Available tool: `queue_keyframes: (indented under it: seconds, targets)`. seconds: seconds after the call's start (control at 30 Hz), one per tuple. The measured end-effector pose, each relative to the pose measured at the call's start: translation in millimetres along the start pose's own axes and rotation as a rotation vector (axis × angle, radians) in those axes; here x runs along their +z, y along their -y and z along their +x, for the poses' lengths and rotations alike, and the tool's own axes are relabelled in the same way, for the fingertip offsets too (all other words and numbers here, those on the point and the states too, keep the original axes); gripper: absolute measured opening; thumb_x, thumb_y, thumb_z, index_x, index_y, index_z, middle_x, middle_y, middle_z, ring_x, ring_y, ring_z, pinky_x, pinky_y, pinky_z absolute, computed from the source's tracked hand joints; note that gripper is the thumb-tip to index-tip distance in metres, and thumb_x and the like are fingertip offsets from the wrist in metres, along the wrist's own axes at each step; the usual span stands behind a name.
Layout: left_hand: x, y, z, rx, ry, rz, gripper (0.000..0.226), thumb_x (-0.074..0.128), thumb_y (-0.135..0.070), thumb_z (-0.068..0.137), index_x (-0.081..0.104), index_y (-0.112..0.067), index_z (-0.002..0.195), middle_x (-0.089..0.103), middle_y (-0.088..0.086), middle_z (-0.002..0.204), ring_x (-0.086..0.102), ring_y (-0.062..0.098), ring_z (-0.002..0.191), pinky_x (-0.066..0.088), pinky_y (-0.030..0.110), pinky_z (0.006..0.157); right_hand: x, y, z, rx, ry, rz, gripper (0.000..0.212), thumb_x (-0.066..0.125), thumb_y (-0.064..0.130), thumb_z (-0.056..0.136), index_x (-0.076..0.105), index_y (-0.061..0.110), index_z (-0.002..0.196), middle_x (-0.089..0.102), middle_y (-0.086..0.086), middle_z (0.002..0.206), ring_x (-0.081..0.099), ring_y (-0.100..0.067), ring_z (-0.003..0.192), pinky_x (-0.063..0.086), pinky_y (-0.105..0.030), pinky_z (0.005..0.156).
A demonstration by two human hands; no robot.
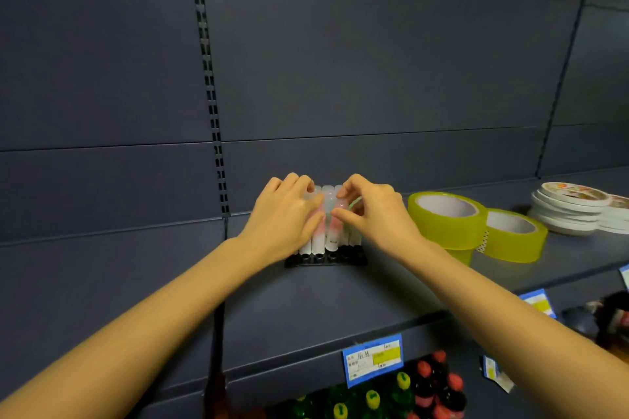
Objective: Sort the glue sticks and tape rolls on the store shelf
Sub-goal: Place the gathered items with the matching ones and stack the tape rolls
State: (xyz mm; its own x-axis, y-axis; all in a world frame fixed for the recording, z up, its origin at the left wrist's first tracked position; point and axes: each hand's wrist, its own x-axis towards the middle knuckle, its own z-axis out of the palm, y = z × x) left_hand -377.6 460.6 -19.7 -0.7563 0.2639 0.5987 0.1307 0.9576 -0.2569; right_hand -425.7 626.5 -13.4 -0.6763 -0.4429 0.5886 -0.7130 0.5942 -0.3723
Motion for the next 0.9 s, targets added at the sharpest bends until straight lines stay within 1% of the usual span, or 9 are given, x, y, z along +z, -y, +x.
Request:
queue_keyframes:
  seconds: [0.1,0.17,0.27,0.37,0.43,0.57,0.63,0.73,0.9]
  targets:
    - [-7.6,4.9,-5.6,-0.062,-0.001,-0.022,0.041,0.035,-0.037,0.097,0.053,-0.020,0.130,0.041,0.001,0.140,0.040,0.021,0.121,0.029,0.032,0.092,1.3,-1.4,6.9,-0.065,0.052,-0.114,0.021,0.062,0.035,0.088,0.060,0.022,0.104,0.063,0.004,0.105,0.062,-0.022,0.095,0.049,-0.033,0.078]
    - [-16.1,8.1,-10.4,-0.144,-0.064,-0.037,0.039,0.042,-0.031,0.096,0.054,-0.014,0.130,0.045,0.005,0.138,0.044,0.025,0.120,0.033,0.035,0.090,-1.3,-1.6,11.5,-0.115,0.076,-0.210,0.024,0.057,0.039,0.090,0.062,0.025,0.108,0.057,0.004,0.110,0.058,-0.021,0.100,0.044,-0.032,0.072]
    - [-27.6,15.5,-17.8,-0.290,-0.087,-0.033,0.034,0.044,-0.026,0.096,0.058,-0.011,0.123,0.054,0.005,0.126,0.050,0.025,0.110,0.035,0.034,0.086,-10.7,1.3,22.0,-0.167,0.120,-0.280,0.026,0.052,0.042,0.091,0.066,0.025,0.104,0.052,0.002,0.107,0.054,-0.021,0.101,0.036,-0.031,0.068]
    - [-38.3,23.2,-32.8,-0.410,-0.053,-0.009,0.031,0.040,-0.028,0.098,0.064,-0.011,0.109,0.063,0.003,0.107,0.053,0.024,0.098,0.036,0.032,0.083,-18.8,6.4,33.5,-0.204,0.212,-0.339,0.028,0.049,0.043,0.091,0.066,0.023,0.101,0.057,0.002,0.107,0.057,-0.024,0.103,0.036,-0.031,0.070]
    - [-49.3,26.3,-49.6,-0.478,-0.056,0.027,0.034,0.038,-0.031,0.098,0.066,-0.011,0.099,0.065,0.003,0.093,0.055,0.023,0.088,0.037,0.032,0.079,-19.8,12.6,38.7,-0.258,0.200,-0.401,0.033,0.047,0.045,0.092,0.065,0.021,0.105,0.056,0.000,0.113,0.056,-0.026,0.105,0.036,-0.031,0.070]
    - [-72.9,30.5,-92.3,-0.588,-0.027,0.131,0.035,0.039,-0.034,0.097,0.066,-0.011,0.098,0.067,0.003,0.091,0.058,0.023,0.086,0.040,0.033,0.079,-7.9,42.7,35.6,-0.395,0.104,-0.214,0.031,0.048,0.044,0.092,0.059,0.025,0.113,0.054,0.002,0.115,0.055,-0.024,0.105,0.036,-0.030,0.071]
    - [-86.3,31.8,-118.1,-0.651,-0.017,0.179,0.037,0.039,-0.035,0.097,0.066,-0.010,0.095,0.066,0.003,0.089,0.058,0.024,0.086,0.040,0.033,0.076,7.3,65.9,27.3,-0.485,0.137,-0.118,0.028,0.049,0.043,0.092,0.059,0.027,0.113,0.055,0.005,0.114,0.056,-0.023,0.104,0.035,-0.028,0.072]
    - [-108.1,29.6,-160.5,-0.769,0.003,0.266,0.043,0.036,-0.037,0.098,0.063,-0.008,0.082,0.063,0.005,0.080,0.057,0.026,0.080,0.032,0.030,0.066,30.8,103.3,11.3,-0.611,0.222,-0.018,0.025,0.050,0.041,0.092,0.059,0.028,0.110,0.057,0.007,0.113,0.057,-0.020,0.103,0.035,-0.027,0.072]
    - [-154.0,27.0,-238.5,-0.942,0.056,0.379,0.041,0.037,-0.038,0.097,0.064,-0.010,0.084,0.064,0.005,0.086,0.057,0.026,0.088,0.037,0.034,0.072,67.1,176.3,-12.0,-0.757,0.359,0.111,0.025,0.050,0.040,0.093,0.059,0.027,0.112,0.059,0.007,0.116,0.058,-0.017,0.103,0.039,-0.028,0.074]
